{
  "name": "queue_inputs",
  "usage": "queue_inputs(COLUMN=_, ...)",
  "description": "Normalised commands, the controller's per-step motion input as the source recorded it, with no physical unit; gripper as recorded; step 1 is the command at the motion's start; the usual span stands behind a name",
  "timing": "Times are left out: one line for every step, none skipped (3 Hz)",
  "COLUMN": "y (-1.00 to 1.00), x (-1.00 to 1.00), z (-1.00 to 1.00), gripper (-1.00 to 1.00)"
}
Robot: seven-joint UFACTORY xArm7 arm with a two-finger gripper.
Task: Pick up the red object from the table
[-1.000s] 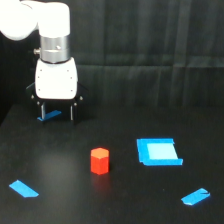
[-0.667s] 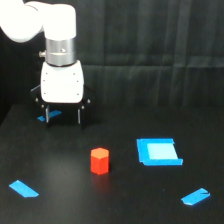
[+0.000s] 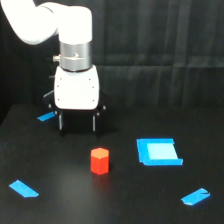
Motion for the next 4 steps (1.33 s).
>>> queue_inputs(y=-0.76, x=0.84, z=-0.02, gripper=0.98)
queue_inputs(y=-0.80, x=0.51, z=0.02, gripper=0.99)
queue_inputs(y=-0.88, x=0.30, z=-0.07, gripper=1.00)
queue_inputs(y=-0.76, x=0.20, z=-0.04, gripper=1.00)
